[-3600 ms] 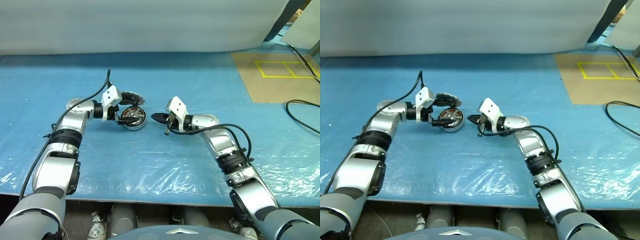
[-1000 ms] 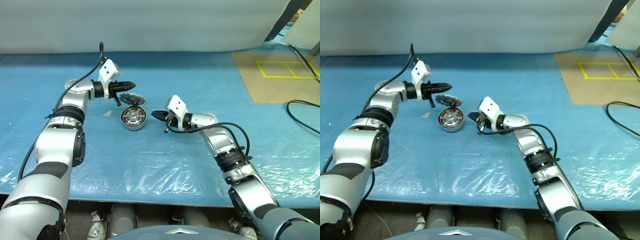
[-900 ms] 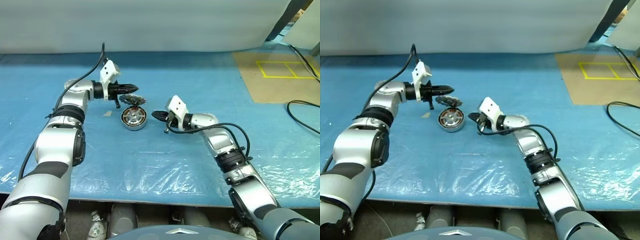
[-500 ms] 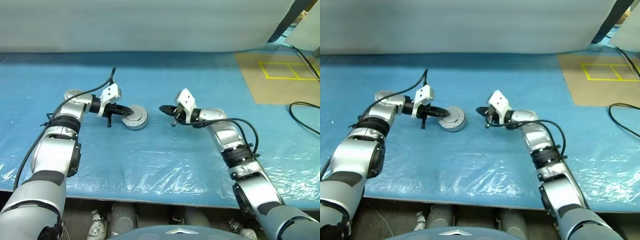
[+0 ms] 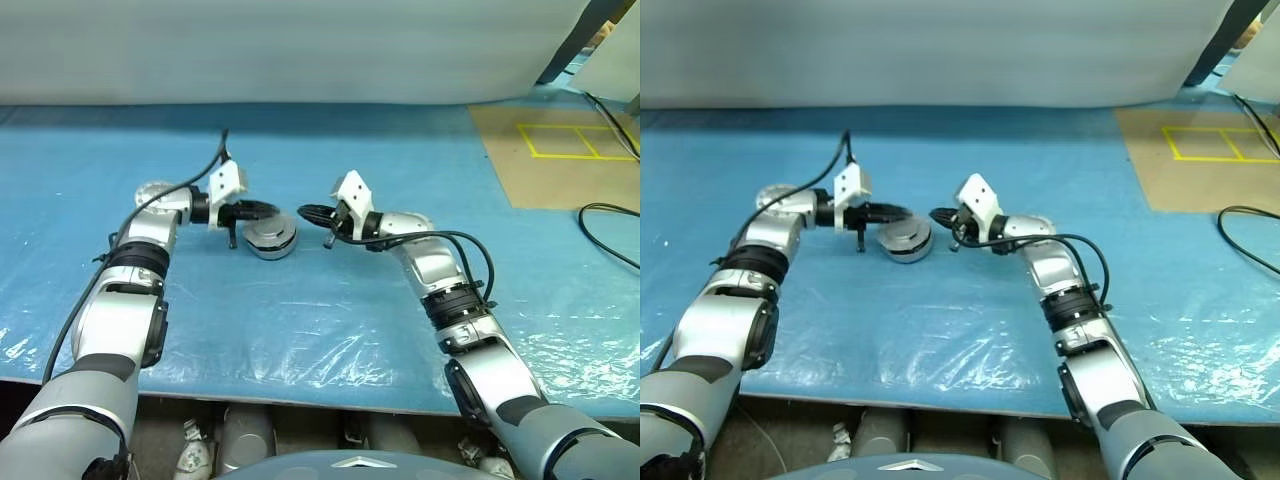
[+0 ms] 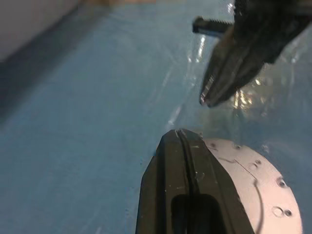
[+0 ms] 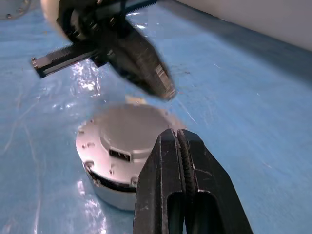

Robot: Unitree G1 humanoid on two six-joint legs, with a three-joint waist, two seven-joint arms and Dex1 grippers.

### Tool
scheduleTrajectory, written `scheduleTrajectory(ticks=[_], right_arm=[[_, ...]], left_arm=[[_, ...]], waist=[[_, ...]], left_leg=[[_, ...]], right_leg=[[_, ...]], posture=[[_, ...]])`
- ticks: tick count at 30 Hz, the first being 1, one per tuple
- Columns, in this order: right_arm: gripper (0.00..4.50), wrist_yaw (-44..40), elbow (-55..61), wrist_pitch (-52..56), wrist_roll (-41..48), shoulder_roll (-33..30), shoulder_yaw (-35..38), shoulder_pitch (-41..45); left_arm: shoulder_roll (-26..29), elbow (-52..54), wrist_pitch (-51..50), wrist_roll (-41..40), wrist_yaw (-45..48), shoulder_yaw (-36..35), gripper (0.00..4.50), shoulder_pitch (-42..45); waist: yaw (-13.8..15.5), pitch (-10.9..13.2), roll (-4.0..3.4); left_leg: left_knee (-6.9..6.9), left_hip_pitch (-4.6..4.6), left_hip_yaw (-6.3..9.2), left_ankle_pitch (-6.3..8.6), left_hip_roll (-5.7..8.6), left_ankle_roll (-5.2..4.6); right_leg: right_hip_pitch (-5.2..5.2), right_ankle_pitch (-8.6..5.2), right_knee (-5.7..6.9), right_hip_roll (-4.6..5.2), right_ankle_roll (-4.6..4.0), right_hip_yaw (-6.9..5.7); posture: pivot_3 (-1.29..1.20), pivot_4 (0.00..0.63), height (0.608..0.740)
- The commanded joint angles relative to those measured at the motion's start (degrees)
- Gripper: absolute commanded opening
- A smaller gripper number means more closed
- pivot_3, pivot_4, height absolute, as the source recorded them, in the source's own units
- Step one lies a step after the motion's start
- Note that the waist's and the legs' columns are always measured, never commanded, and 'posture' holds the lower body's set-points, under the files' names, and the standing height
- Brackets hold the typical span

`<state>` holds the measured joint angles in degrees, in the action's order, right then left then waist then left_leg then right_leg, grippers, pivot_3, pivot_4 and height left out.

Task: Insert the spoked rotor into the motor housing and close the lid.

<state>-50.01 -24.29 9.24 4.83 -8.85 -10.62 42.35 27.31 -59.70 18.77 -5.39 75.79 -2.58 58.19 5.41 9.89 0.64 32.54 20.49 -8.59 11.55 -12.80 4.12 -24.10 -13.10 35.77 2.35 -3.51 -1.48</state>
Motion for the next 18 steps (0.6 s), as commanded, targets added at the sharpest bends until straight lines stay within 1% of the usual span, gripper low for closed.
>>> scheduleTrajectory(ticks=[1, 3, 6, 8, 9, 10, 12, 13, 17, 18], right_arm=[[0.00, -0.37, -1.82, -1.61, 0.52, 2.03, -0.92, 2.38], [0.00, -0.08, -3.81, -2.43, 0.06, 3.26, -1.21, 3.29], [0.59, 0.37, -6.54, -3.52, -0.30, 4.92, -1.53, 4.73], [1.23, 0.84, -8.49, -4.45, -1.04, 5.93, -2.05, 5.73], [1.55, 1.15, -9.49, -4.97, -1.58, 6.35, -2.38, 6.28], [1.97, 1.62, -10.35, -5.46, -2.09, 6.66, -2.55, 6.75], [2.62, 2.29, -11.79, -5.96, -2.76, 7.16, -2.68, 7.48], [2.90, 2.46, -12.47, -6.09, -3.08, 7.43, -2.83, 7.73], [4.32, 2.48, -14.28, -6.11, -4.09, 8.17, -3.62, 8.16], [4.45, 2.33, -14.68, -6.17, -4.34, 8.34, -3.89, 8.22]], left_arm=[[2.75, 2.08, 0.20, -3.55, -4.35, -4.47, 0.02, 4.63], [4.41, 2.16, 0.46, -3.59, -5.70, -5.13, 0.02, 5.72], [7.14, 3.09, 0.54, -3.48, -6.86, -5.69, 0.00, 5.09], [9.22, 5.06, 0.01, -4.16, -7.36, -6.63, 0.00, 3.24], [10.38, 6.64, -0.31, -4.72, -7.33, -7.22, 0.00, 1.45], [11.23, 8.16, -0.69, -5.21, -7.26, -7.67, 0.00, -0.16], [12.84, 12.13, -2.17, -6.76, -7.39, -8.98, 0.00, -4.07], [13.78, 14.63, -3.32, -7.90, -7.29, -9.88, 0.00, -6.52], [17.29, 25.69, -8.29, -11.70, -7.88, -13.08, 0.00, -17.26], [18.17, 28.90, -9.50, -12.76, -7.89, -14.15, 0.00, -20.78]], waist=[[-0.06, 0.00, 0.00], [-0.24, 0.00, 0.00], [-0.49, 0.02, -0.03], [-0.80, 0.03, -0.05], [-0.95, 0.03, -0.05], [-1.27, 0.03, -0.05], [-1.49, 0.03, -0.06], [-1.56, 0.04, -0.06], [-1.67, 0.04, -0.07], [-1.68, 0.04, -0.07]], left_leg=[[-0.02, 0.00, 0.00, 0.00, 0.01, 0.00], [-0.02, 0.05, 0.00, 0.00, 0.01, 0.01], [-0.11, 0.06, -0.01, 0.00, 0.01, 0.01], [-0.12, 0.10, -0.02, 0.01, 0.00, 0.02], [-0.11, 0.15, -0.02, 0.01, 0.00, 0.01], [-0.11, 0.16, -0.02, 0.01, 0.00, 0.02], [-0.13, 0.16, -0.02, 0.01, -0.02, 0.03], [-0.13, 0.16, -0.03, 0.01, -0.03, 0.03], [-0.12, 0.20, -0.04, 0.02, -0.06, 0.05], [-0.12, 0.23, -0.04, 0.02, -0.07, 0.05]], right_leg=[[0.00, 0.00, -0.01, 0.00, 0.00, 0.00], [-0.05, 0.00, -0.03, 0.00, 0.00, 0.00], [-0.11, 0.00, -0.06, -0.01, 0.00, 0.00], [-0.15, 0.00, -0.07, -0.01, 0.00, 0.00], [-0.18, 0.00, -0.07, 0.00, 0.00, 0.00], [-0.19, 0.00, -0.07, 0.00, 0.00, -0.01], [-0.20, 0.00, -0.07, -0.01, 0.00, -0.02], [-0.20, 0.00, -0.07, -0.01, 0.00, -0.03], [-0.25, 0.00, -0.06, -0.01, 0.00, -0.04], [-0.27, -0.01, -0.06, -0.01, -0.01, -0.07]], posture=[[0.00, 0.150, 0.740], [0.00, 0.150, 0.740], [0.00, 0.150, 0.740], [0.00, 0.150, 0.740], [0.00, 0.150, 0.740], [0.00, 0.150, 0.740], [0.00, 0.150, 0.740], [0.00, 0.150, 0.740], [0.00, 0.150, 0.740], [0.00, 0.150, 0.740]])
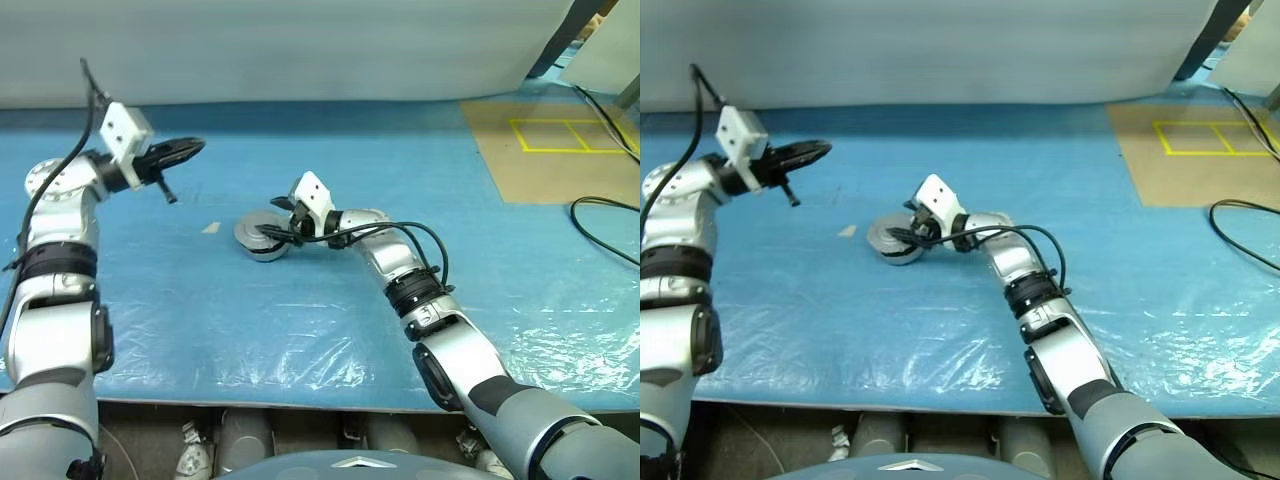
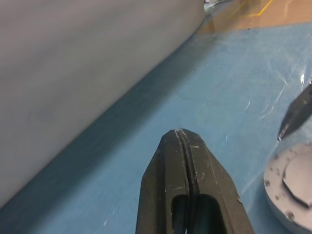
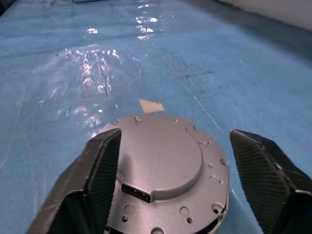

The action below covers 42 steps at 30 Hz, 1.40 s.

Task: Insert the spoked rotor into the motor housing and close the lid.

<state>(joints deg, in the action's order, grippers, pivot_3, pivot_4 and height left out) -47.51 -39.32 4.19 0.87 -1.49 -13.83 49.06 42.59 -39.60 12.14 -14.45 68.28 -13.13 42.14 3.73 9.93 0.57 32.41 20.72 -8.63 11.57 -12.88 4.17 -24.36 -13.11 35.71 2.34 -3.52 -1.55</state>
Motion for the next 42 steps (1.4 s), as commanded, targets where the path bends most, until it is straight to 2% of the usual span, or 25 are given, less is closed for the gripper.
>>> scheduleTrajectory(ticks=[1, 6, 10, 14, 23, 42], right_arm=[[4.45, -0.34, 0.04, -1.16, -0.53, 1.13, -0.88, 1.53], [4.45, -0.96, -1.26, -0.94, -0.65, 2.21, -1.08, 1.86], [4.45, -0.70, -3.05, -0.96, -1.04, 3.07, -1.04, 2.53], [4.45, -0.37, -4.53, 0.68, -0.62, 3.79, -0.38, 3.23], [4.45, 1.87, -6.72, 3.12, -1.08, 4.72, 0.53, 4.32], [4.45, 6.11, -11.88, 1.75, -3.36, 7.22, -0.13, 6.94]], left_arm=[[3.51, 12.11, -4.45, -4.89, -0.70, -4.71, 0.00, -8.11], [3.91, 27.74, -11.86, -10.35, -3.55, -10.69, 0.00, -25.69], [-0.26, 38.88, -14.96, -12.12, -7.77, -11.79, 0.00, -39.27], [-4.96, 45.05, -15.95, -11.88, -11.93, -9.43, 0.00, -45.20], [-12.20, 46.86, -13.16, -9.04, -16.98, -3.48, 0.00, -47.23], [-14.76, 44.98, -10.38, -6.93, -20.12, 1.19, 0.00, -46.18]], waist=[[-0.02, 0.00, -0.01], [-0.18, 0.00, -0.01], [-0.22, 0.00, -0.01], [-0.10, 0.00, 0.01], [-1.19, -0.01, 0.00], [-1.38, -0.01, 0.00]], left_leg=[[0.02, 0.01, 0.00, 0.00, -0.02, 0.00], [0.03, -0.01, -0.05, 0.01, -0.06, 0.00], [0.03, -0.05, -0.10, 0.01, -0.03, -0.01], [0.07, -0.05, -0.10, 0.01, -0.06, -0.03], [0.17, -0.13, -0.13, 0.00, -0.06, -0.05], [0.26, -0.20, -0.13, 0.00, -0.06, -0.05]], right_leg=[[-0.01, 0.00, 0.01, 0.00, 0.00, -0.01], [-0.03, -0.01, 0.03, 0.00, -0.02, 0.00], [-0.01, -0.15, 0.03, 0.03, -0.25, 0.05], [0.00, -0.17, 0.03, 0.01, -0.28, 0.06], [0.03, -0.17, 0.04, -0.01, -0.29, 0.12], [0.07, -0.17, 0.11, 0.00, -0.29, 0.12]], posture=[[0.00, 0.150, 0.740], [0.00, 0.150, 0.740], [0.00, 0.150, 0.740], [0.00, 0.150, 0.740], [0.00, 0.150, 0.740], [0.00, 0.150, 0.740]])
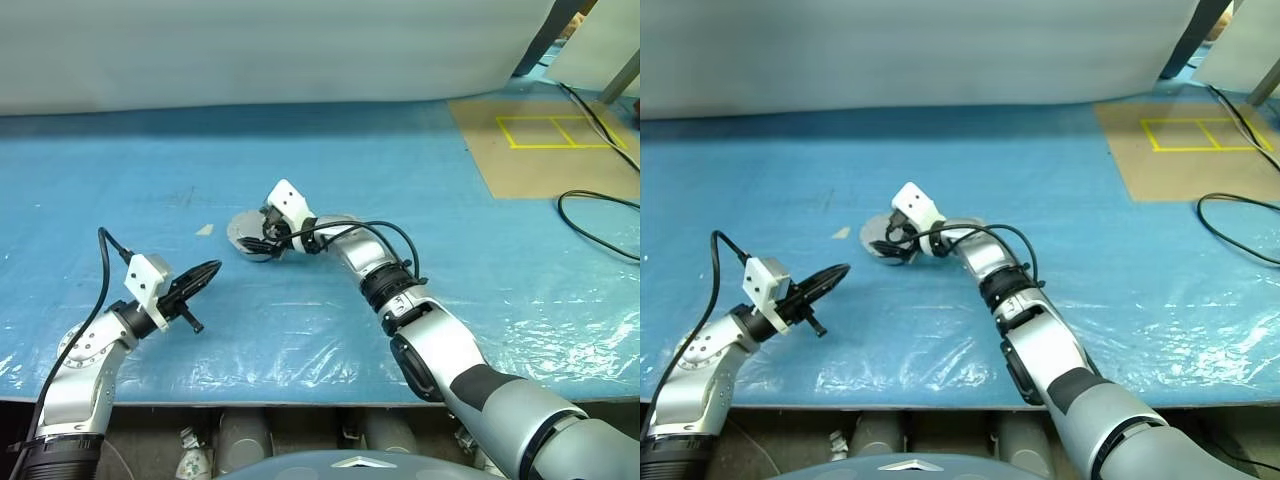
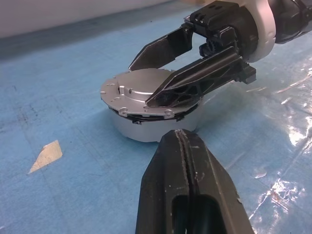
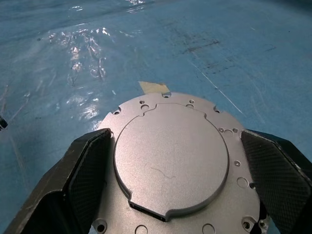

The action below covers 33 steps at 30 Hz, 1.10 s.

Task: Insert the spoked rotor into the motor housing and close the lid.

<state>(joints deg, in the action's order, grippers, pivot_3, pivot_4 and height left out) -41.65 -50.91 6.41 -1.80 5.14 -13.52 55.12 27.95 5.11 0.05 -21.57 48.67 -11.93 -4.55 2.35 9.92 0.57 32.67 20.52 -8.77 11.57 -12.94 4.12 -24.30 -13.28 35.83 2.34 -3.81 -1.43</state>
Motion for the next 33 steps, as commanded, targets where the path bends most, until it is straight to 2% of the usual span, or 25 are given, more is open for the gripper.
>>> scheduleTrajectory(ticks=[1, 10, 26, 29, 32, 33], right_arm=[[4.45, 0.09, -0.10, -0.44, -0.71, 0.45, -0.40, 0.91], [4.45, -3.79, 2.89, 0.17, -1.56, -1.85, -1.64, 1.61], [4.45, 0.40, 0.75, -0.18, -1.64, 0.18, 0.06, 1.19], [3.88, 0.48, 0.56, -0.43, -1.66, 0.05, -0.08, 1.22], [3.01, 0.62, 0.51, -1.06, -2.29, -0.35, -0.69, 1.06], [2.98, 0.64, 0.54, -1.15, -2.39, -0.44, -0.79, 0.95]], left_arm=[[-0.42, -0.28, 2.25, 0.61, -0.77, 0.26, 0.00, 0.63], [-3.06, -5.72, 7.10, 3.83, -2.32, 3.07, 0.00, 1.64], [-3.32, -6.94, 8.54, 4.18, -3.73, 3.99, 0.00, 2.52], [-3.25, -7.28, 8.80, 4.22, -3.73, 3.93, 0.00, 2.56], [-3.27, -7.53, 9.10, 4.22, -3.76, 3.95, 0.00, 2.58], [-3.28, -7.59, 9.20, 4.22, -3.80, 3.95, 0.00, 2.59]], waist=[[0.00, 0.00, 0.00], [0.09, 0.00, -0.01], [0.08, 0.00, -0.02], [0.08, 0.00, -0.02], [0.07, 0.00, -0.02], [0.07, 0.00, -0.02]], left_leg=[[0.01, 0.00, 0.00, 0.00, 0.00, 0.00], [0.04, -0.03, 0.00, 0.00, 0.00, -0.01], [0.07, -0.05, 0.00, 0.00, 0.00, -0.01], [0.07, -0.07, 0.00, 0.00, 0.00, -0.01], [0.07, -0.09, 0.00, 0.00, -0.01, -0.01], [0.08, -0.09, 0.00, 0.00, 0.00, -0.01]], right_leg=[[0.00, 0.00, 0.00, 0.00, 0.00, 0.00], [0.04, 0.00, 0.02, 0.00, 0.00, 0.00], [0.05, 0.00, 0.07, 0.01, -0.01, 0.01], [0.05, 0.00, 0.08, 0.01, -0.01, 0.01], [0.06, 0.00, 0.09, 0.00, -0.01, 0.01], [0.06, 0.00, 0.10, 0.01, -0.01, 0.01]], posture=[[0.00, 0.150, 0.740], [0.00, 0.150, 0.740], [0.00, 0.150, 0.740], [0.00, 0.150, 0.740], [0.00, 0.150, 0.740], [0.00, 0.150, 0.740]])
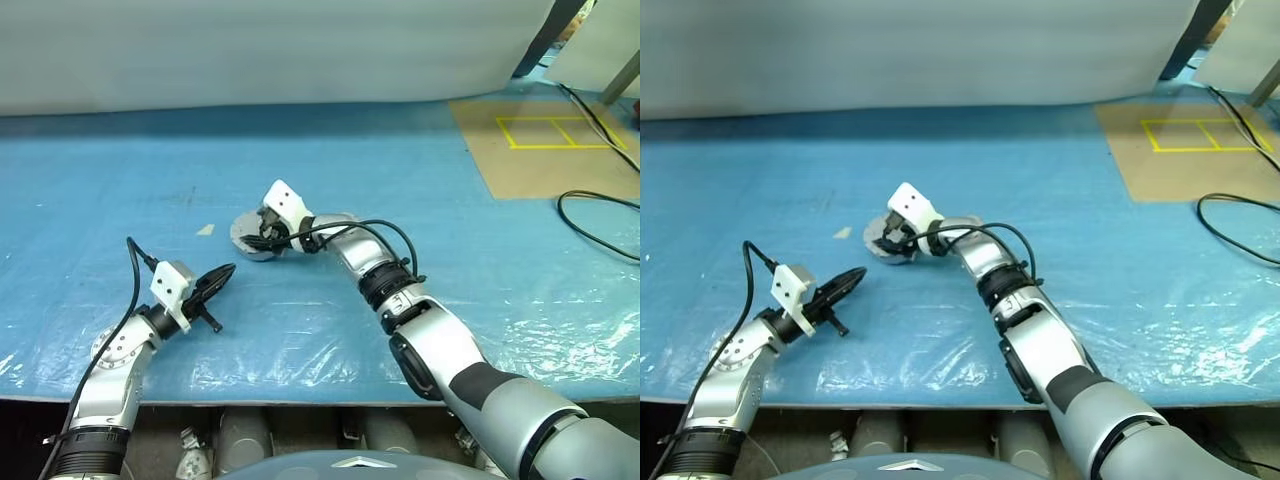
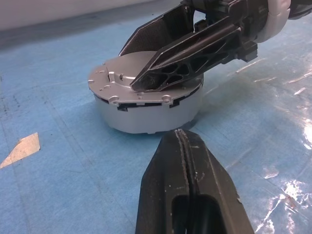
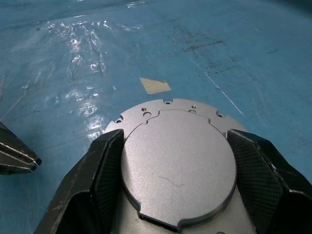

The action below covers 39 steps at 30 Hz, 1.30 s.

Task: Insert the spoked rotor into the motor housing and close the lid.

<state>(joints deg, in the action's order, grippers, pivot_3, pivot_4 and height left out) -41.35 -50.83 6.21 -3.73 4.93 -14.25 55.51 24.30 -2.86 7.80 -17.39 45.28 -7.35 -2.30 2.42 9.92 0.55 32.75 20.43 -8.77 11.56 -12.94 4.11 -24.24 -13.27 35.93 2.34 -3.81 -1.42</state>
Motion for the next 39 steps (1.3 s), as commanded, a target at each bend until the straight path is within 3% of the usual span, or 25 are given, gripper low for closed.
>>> scheduleTrajectory(ticks=[1, 22, 39], right_arm=[[2.98, 0.37, 0.43, -1.01, -0.57, -0.31, -0.13, 0.49], [2.98, -3.51, 1.17, -1.54, -1.80, -1.95, -2.22, 0.67], [2.98, 0.44, -6.78, -6.47, -4.77, -2.77, -3.14, 2.00]], left_arm=[[0.34, 0.25, 1.54, 0.05, -0.43, -0.61, 0.00, 0.43], [-0.05, -0.86, 2.31, -0.04, -0.91, -0.02, 0.00, 1.20], [-0.40, -1.06, 2.43, -0.01, -0.93, 0.51, 0.00, 1.61]], waist=[[0.01, 0.00, 0.00], [0.03, 0.00, 0.00], [0.09, -0.04, -0.07]], left_leg=[[0.01, 0.00, 0.00, 0.00, 0.00, 0.00], [0.05, -0.01, 0.00, -0.01, 0.01, -0.01], [0.05, -0.37, 0.00, 0.00, 0.02, -0.03]], right_leg=[[0.01, 0.00, 0.00, 0.00, 0.00, 0.00], [0.04, 0.02, -0.01, 0.01, -0.03, 0.01], [0.34, 0.02, 0.01, 0.04, -0.05, 0.03]], posture=[[0.00, 0.150, 0.740], [0.00, 0.150, 0.740], [0.00, 0.150, 0.740]])
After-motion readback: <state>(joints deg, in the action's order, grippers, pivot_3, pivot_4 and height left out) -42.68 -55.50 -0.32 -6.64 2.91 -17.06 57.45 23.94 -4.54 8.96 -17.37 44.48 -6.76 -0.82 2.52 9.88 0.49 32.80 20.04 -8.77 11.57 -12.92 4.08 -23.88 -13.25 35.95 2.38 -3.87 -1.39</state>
